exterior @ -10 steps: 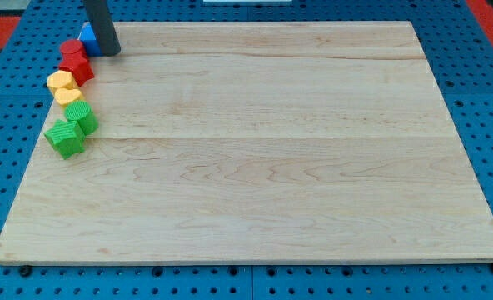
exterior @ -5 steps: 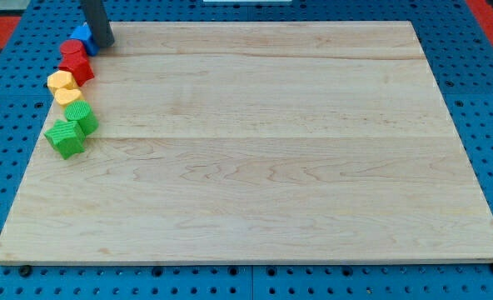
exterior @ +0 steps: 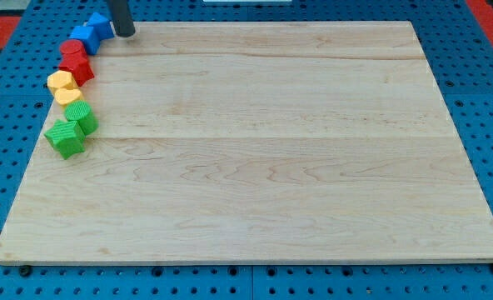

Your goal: Push the blue blocks to the top left of the board

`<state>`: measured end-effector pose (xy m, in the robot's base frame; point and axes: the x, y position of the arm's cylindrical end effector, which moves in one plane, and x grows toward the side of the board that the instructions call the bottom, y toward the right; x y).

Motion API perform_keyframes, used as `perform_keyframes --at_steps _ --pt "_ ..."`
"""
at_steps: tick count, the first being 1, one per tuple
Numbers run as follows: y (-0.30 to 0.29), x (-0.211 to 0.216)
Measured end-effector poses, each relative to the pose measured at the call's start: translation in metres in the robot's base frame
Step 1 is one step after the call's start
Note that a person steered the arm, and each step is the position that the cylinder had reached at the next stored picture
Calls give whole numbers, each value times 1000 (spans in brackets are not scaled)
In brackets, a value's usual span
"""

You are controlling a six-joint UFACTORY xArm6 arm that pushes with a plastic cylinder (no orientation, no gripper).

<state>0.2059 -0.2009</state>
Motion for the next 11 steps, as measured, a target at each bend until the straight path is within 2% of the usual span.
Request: perform_keyframes --at_steps 1,3,9,10,11 --pt "11 -14" --pt "8 -13" --pt "-47 -12" --pt "-4 -12" --pt "69 3"
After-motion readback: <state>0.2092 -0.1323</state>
